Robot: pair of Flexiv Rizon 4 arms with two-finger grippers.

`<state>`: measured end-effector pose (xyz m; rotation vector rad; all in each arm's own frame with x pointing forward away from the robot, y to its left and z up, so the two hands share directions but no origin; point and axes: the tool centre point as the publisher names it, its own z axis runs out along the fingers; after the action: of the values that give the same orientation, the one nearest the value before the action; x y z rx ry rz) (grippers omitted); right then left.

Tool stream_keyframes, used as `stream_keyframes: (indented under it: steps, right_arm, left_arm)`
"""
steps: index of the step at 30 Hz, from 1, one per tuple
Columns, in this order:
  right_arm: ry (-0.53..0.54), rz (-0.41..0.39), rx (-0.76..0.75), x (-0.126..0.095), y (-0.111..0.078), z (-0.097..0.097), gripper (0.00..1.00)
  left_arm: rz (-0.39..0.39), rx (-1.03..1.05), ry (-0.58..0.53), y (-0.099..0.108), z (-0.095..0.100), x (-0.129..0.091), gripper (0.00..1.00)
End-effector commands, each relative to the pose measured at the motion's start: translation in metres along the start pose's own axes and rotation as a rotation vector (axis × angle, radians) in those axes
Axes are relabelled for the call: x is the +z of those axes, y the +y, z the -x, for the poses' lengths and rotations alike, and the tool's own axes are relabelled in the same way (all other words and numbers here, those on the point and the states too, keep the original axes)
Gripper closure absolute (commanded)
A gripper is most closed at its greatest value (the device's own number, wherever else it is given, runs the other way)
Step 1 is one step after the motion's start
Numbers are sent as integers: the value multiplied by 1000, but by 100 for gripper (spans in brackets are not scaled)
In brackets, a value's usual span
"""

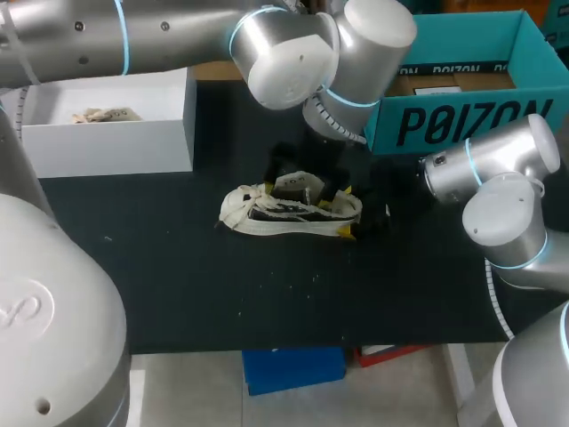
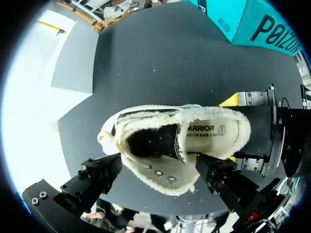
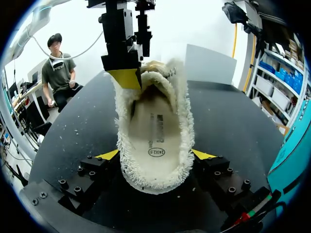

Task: Take the shoe out of the shoebox, open the shoe tongue, remove and reinsert the insole, then place the shoe into the shoebox

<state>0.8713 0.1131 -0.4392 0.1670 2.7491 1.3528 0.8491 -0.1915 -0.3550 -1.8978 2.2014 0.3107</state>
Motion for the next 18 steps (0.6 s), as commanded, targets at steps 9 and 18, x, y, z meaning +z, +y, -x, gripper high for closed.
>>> stream_keyframes:
  steps: [9,18]
  right_arm:
    - [-1,-1,1,2,-1,2,100]
    - [-1,-1,1,2,-1,2,100]
  left_arm:
    - [29,3,-47,-11,-3,15,56]
    - [48,29,-62,-14,-1,17,100]
